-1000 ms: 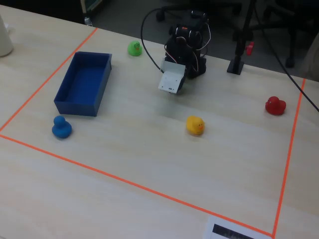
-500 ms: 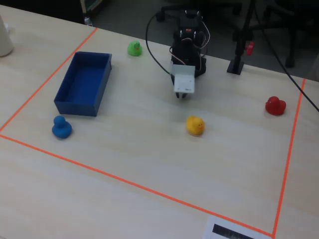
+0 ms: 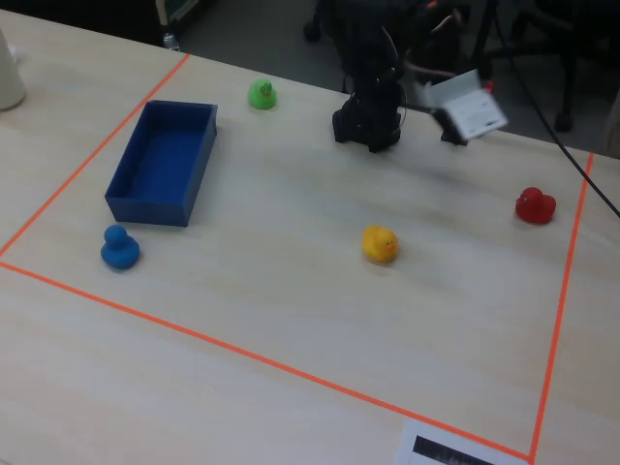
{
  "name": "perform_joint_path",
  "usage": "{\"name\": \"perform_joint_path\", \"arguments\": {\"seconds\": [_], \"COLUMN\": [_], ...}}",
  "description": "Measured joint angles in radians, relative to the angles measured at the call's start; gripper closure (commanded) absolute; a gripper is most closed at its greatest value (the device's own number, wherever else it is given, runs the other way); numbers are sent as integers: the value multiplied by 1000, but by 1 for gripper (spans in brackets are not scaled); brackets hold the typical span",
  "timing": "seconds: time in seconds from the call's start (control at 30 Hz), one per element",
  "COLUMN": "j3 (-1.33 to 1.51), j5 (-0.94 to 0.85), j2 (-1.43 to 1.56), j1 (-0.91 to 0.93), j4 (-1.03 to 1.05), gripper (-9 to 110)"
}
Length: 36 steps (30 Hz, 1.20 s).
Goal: Grasp red duck and put it into box.
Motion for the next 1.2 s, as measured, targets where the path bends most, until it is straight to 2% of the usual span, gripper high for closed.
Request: {"name": "perform_joint_path", "arguments": {"seconds": [0.17, 0.43, 0.8, 1.2], "j3": [-334, -528, -552, -512], "j5": [31, -5, -121, -92], "j2": [-357, -666, -818, -887], "j1": [-166, -176, -26, 14], "j4": [0, -63, -229, -304], "gripper": [83, 82, 82, 82]}}
